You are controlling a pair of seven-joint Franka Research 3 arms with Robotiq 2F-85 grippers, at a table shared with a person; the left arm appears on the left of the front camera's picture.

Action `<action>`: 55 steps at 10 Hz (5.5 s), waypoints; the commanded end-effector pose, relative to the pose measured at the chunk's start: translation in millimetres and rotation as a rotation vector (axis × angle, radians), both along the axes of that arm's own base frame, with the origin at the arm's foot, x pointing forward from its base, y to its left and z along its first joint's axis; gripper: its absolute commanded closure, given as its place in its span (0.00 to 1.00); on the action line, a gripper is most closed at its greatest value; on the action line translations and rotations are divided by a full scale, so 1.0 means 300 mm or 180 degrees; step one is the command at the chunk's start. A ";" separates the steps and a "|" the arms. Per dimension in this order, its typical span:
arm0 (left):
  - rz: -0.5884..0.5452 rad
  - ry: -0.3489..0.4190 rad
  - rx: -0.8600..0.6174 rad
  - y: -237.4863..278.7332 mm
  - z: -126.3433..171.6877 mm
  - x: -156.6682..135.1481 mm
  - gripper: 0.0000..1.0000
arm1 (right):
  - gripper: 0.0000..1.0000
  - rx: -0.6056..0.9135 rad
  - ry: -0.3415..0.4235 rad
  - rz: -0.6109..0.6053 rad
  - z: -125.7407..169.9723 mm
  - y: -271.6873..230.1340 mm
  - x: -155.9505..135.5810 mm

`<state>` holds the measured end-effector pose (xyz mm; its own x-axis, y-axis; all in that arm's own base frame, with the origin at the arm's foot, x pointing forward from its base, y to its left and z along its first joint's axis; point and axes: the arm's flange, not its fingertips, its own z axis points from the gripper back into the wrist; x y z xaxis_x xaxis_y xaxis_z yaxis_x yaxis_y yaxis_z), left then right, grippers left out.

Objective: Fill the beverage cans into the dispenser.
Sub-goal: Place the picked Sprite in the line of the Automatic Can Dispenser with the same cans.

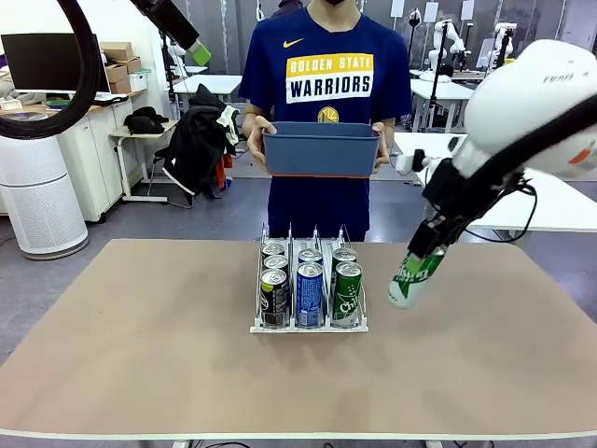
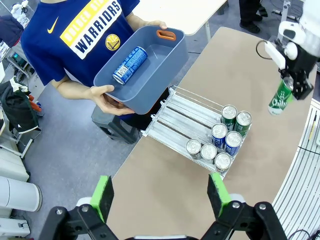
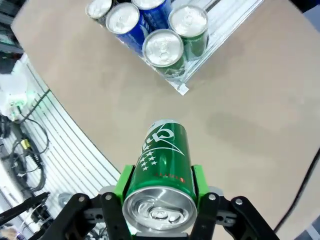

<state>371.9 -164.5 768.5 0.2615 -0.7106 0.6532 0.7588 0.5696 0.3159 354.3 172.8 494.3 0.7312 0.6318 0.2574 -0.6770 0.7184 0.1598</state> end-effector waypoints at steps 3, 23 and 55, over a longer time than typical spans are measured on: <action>0.0012 0.0009 0.0004 0.005 -0.005 0.000 0.00 | 0.42 -0.0331 -0.0299 0.0259 -0.123 0.183 -0.094; 0.0012 0.0009 0.0004 0.005 -0.005 0.000 0.00 | 0.42 0.0173 -0.0930 0.0007 -0.228 0.310 0.117; 0.0012 0.0009 0.0004 0.005 -0.005 0.000 0.00 | 0.00 -0.0042 -0.0243 0.0031 -0.213 0.280 0.172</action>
<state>371.9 -164.4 768.6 0.2615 -0.7105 0.6533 0.7587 0.5697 0.3159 405.5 255.3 432.5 0.7027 0.6432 0.3042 -0.6954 0.7112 0.1028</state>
